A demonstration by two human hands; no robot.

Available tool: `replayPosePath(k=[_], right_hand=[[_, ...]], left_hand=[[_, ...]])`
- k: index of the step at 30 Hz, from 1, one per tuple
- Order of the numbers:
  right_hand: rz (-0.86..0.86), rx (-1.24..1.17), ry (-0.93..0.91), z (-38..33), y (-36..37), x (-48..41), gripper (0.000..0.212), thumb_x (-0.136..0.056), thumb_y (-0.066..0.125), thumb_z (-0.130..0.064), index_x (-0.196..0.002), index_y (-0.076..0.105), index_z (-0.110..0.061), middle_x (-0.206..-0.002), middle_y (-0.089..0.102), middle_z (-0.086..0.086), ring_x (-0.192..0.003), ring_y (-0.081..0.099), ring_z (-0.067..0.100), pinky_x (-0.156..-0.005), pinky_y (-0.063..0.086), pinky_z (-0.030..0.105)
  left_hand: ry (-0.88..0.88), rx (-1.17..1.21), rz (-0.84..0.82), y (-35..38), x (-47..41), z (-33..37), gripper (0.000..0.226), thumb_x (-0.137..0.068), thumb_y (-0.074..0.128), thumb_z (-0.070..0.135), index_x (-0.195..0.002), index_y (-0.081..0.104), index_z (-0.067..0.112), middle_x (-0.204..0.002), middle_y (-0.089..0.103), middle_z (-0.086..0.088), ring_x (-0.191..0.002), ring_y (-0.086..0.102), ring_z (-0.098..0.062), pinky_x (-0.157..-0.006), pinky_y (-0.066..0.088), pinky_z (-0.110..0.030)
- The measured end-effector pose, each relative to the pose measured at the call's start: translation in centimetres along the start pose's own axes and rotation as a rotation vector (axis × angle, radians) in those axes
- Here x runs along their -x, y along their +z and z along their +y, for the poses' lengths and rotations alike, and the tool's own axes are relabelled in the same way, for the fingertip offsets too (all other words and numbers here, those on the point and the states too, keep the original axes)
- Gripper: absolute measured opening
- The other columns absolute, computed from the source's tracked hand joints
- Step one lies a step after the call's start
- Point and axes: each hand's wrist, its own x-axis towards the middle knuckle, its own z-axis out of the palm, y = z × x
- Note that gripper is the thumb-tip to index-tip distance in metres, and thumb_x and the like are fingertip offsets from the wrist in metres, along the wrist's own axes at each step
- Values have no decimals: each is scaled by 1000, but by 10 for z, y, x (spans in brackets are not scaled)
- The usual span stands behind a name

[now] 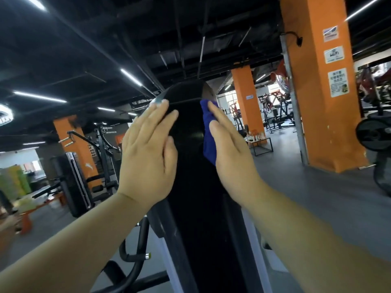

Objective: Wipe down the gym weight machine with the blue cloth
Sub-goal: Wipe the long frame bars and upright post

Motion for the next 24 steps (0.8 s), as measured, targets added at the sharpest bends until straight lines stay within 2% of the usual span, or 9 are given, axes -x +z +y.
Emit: replayPosePath(k=[2,4,7,11,15,16,18,21,24], right_hand=[[24,7,-31,6,0,11,49,-96,38,-44,-146,39,-41,-152,36,-22,-141,29,-5,-120,25,37],[64,59,-12,30,-5,53,45,-98,37,-46,-143,37,-49,-152,36,-26,-142,27,-5,-120,24,40],[142,117,67,53,-5,111,44,-94,38,-51,-136,38,-62,-149,37,-31,-140,27,-8,-120,25,39],[215,-70,124,29,6,74,35,-100,46,-32,-130,50,-51,-144,47,-23,-132,40,-9,-116,32,27],[194,-44,40,22,12,67,39,-104,41,-25,-139,45,-41,-142,45,-27,-129,38,-17,-102,33,6],[233,-14,45,35,9,83,38,-104,41,-26,-139,45,-41,-142,45,-28,-129,36,-17,-104,31,7],[330,31,104,65,7,129,42,-97,41,-37,-138,46,-44,-144,45,-28,-134,35,-13,-115,27,20],[432,16,263,89,7,185,42,-91,43,-42,-131,52,-49,-137,50,-34,-133,39,-9,-121,24,35],[502,-117,313,82,9,170,31,-103,43,-27,-128,58,-39,-117,60,-35,-116,53,-10,-104,44,21]], left_hand=[[116,-83,-25,-1,-2,1,47,-98,36,23,-140,51,11,-149,45,-2,-143,32,-18,-123,13,-37],[197,-143,-50,-4,-4,0,46,-97,38,22,-139,52,9,-147,49,-6,-140,37,-20,-122,9,-34],[395,-244,-146,-8,-14,-1,49,-95,40,24,-137,54,6,-144,52,-10,-137,43,-24,-121,16,-40],[584,-293,-311,-10,-45,4,52,-92,37,33,-134,57,10,-140,56,-7,-134,47,-24,-112,32,-43],[657,-303,-280,-3,-45,4,45,-98,36,34,-127,64,16,-135,60,-2,-134,47,-24,-110,32,-44],[707,-291,-264,0,-41,3,42,-99,38,33,-125,66,16,-133,62,-3,-133,48,-24,-111,32,-44],[780,-256,-249,3,-36,2,39,-99,40,31,-121,69,16,-130,65,-2,-131,51,-24,-112,31,-43],[783,-239,-273,2,-38,2,40,-99,39,31,-121,70,18,-129,65,-1,-131,50,-24,-113,29,-43],[847,-250,-305,2,-38,1,38,-100,39,31,-121,69,21,-127,66,1,-130,51,-25,-113,29,-52]])
